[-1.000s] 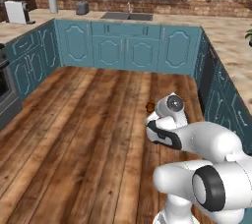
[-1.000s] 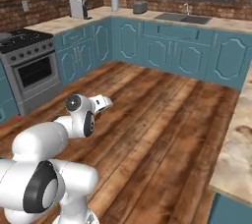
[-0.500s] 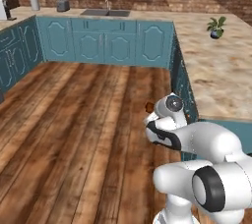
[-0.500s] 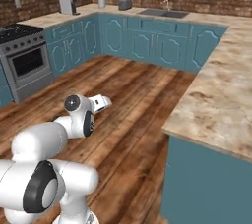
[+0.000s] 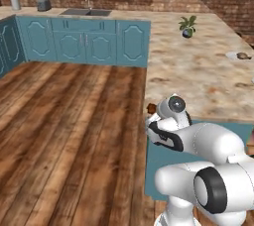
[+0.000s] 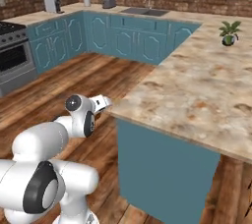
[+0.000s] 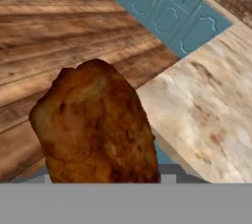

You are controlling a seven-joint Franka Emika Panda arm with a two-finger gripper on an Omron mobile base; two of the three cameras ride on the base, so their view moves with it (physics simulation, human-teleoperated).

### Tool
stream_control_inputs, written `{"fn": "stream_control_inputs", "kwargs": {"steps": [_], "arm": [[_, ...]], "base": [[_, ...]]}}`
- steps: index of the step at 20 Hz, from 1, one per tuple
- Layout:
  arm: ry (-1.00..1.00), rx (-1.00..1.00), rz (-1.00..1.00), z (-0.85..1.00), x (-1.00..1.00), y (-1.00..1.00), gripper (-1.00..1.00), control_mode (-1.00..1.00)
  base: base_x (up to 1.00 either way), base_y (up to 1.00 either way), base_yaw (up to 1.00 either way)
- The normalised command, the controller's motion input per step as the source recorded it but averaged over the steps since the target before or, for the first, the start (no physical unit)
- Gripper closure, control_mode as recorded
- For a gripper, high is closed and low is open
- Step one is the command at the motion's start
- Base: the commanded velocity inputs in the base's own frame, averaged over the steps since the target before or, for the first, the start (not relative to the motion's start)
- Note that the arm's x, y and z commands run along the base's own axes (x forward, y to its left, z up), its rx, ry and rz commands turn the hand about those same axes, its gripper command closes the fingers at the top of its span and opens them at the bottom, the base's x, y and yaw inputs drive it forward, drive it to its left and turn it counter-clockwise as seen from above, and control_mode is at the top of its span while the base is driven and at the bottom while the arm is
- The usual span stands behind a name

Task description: Take the chicken drumsticks from the pan and place one on each plate on the dining counter.

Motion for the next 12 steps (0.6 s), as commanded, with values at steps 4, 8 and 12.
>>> {"fn": "stream_control_inputs", "kwargs": {"steps": [4, 8, 12], "arm": [[0.00, 0.00, 0.00, 0.00, 0.00, 0.00, 1.00, 1.00], [0.00, 0.00, 0.00, 0.00, 0.00, 0.00, 1.00, 1.00], [0.00, 0.00, 0.00, 0.00, 0.00, 0.00, 1.00, 1.00]], "base": [[0.00, -1.00, 0.00], [0.00, -1.00, 0.00], [0.06, -1.00, 0.00]]}}
